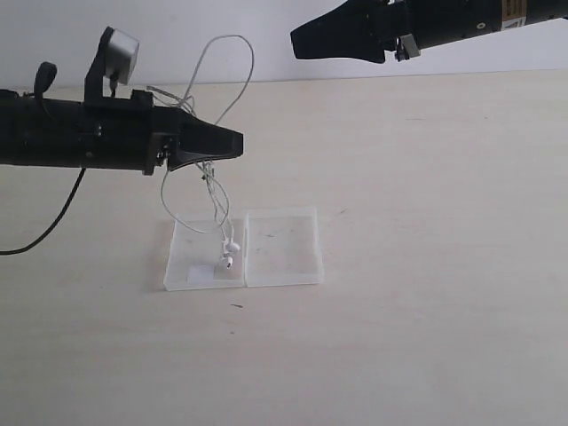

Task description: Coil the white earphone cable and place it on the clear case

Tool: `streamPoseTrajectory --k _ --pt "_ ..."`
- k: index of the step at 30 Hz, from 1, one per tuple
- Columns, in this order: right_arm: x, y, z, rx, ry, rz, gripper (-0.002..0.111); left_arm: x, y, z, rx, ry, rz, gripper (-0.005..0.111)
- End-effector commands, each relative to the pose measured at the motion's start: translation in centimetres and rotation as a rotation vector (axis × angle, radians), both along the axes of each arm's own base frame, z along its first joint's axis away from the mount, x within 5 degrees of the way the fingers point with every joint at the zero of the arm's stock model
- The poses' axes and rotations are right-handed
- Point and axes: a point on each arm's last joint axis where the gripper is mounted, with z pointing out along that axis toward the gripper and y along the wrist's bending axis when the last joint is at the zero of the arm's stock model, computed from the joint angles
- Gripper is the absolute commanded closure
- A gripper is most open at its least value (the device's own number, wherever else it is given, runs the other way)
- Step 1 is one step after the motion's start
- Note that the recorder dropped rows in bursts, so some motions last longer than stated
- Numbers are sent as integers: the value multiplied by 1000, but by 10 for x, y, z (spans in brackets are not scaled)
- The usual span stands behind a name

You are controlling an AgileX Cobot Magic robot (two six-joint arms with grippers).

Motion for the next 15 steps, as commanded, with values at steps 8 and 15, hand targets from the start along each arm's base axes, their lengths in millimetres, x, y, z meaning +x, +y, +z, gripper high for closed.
streamPoseTrajectory --k 8,15 --pt "-2 -1 3 13 10 -4 49 3 -7 29 -135 -61 -94 107" --pt "-2 -1 3 14 14 -4 49 3 -7 29 -135 -61 -94 107"
